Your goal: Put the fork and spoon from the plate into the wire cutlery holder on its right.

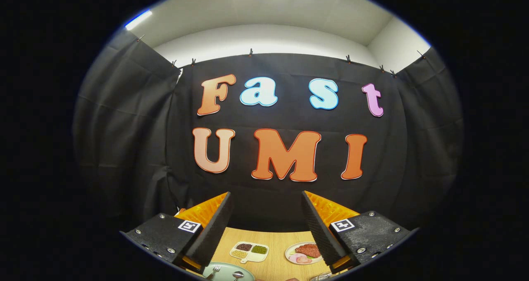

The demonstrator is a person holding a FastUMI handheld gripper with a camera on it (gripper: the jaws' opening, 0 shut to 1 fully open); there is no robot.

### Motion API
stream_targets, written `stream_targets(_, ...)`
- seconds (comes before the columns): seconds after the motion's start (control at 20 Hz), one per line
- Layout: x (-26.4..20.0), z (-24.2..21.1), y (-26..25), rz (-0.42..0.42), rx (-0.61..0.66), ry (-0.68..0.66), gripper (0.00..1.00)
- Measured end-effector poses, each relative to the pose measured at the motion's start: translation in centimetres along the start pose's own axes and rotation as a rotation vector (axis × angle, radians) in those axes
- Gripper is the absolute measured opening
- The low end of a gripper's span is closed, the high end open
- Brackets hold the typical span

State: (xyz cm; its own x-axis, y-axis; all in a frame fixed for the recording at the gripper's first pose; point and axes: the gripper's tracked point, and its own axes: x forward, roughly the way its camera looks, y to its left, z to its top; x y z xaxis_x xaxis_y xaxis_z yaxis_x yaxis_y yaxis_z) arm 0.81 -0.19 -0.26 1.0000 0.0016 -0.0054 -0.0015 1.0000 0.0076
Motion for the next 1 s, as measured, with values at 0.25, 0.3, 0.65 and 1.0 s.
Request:
stream_targets(0.25,0.4,-1.8,0.2,-0.001,-0.003,0.059,0.98)
stream_targets(0.3,0.5,-2.5,0.5,0.004,0.000,0.085,0.98)
stream_targets(0.65,1.1,-10.2,3.2,0.066,0.004,0.365,0.99)
stream_targets(1.0,-0.5,-19.3,6.7,0.148,0.044,0.695,0.99)
